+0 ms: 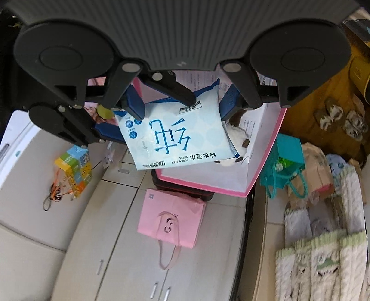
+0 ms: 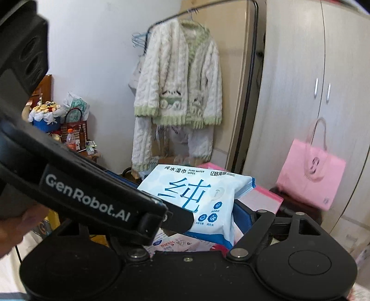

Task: Organize soft objects
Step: 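Carry the wet-wipes pack into the pink box and open the left tool, then move the left tool back to the lilac plush toy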

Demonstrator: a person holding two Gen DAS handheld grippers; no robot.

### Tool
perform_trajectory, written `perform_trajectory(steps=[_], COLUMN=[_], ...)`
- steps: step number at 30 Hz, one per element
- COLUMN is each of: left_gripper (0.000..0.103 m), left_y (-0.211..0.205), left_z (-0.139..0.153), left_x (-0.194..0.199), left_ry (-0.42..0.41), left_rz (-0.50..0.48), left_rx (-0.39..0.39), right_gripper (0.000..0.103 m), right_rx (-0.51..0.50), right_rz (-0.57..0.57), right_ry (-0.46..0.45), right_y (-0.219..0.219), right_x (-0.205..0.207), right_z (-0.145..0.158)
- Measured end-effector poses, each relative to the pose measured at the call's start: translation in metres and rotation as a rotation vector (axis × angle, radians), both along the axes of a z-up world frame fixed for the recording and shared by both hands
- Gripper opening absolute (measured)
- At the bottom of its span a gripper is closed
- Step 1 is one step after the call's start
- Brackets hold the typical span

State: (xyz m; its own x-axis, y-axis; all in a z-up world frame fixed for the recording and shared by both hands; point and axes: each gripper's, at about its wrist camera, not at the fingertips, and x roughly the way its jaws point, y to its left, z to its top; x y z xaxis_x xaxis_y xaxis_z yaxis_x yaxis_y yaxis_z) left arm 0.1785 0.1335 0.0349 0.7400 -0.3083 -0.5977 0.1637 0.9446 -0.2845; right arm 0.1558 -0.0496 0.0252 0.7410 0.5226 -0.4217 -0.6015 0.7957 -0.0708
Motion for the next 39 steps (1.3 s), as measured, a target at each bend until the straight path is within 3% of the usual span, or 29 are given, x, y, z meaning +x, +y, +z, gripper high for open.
perform_trajectory(steps=[13, 18, 24, 39], left_gripper=[0.069, 0.071, 0.071, 0.071], left_y=[0.019, 0.018, 0.024, -0.002], left_z=[-0.048, -0.048, -0.040, 0.006], left_x=[0.042, 0.037, 0.019, -0.058], left_ry=[0.120, 0.075, 0.030, -0.120], left_rz=[0.033, 0.052, 0.062, -0.021], left_rx=[-0.028, 0.023, -0.011, 0.123], right_gripper=[0.083, 0.081, 0.081, 0.082], right_rx=[-0.094, -0.101, -0.111, -0.130], right_rz=[0.022, 0.027, 0.038, 0.039], right_ry=[0.161, 0.183, 0.169, 0.094], right_y=[0.021, 0.018, 0.013, -0.021], right_x=[0.049, 0.049, 0.037, -0.023], right_z=[-0.037, -0.038, -0.031, -0.001])
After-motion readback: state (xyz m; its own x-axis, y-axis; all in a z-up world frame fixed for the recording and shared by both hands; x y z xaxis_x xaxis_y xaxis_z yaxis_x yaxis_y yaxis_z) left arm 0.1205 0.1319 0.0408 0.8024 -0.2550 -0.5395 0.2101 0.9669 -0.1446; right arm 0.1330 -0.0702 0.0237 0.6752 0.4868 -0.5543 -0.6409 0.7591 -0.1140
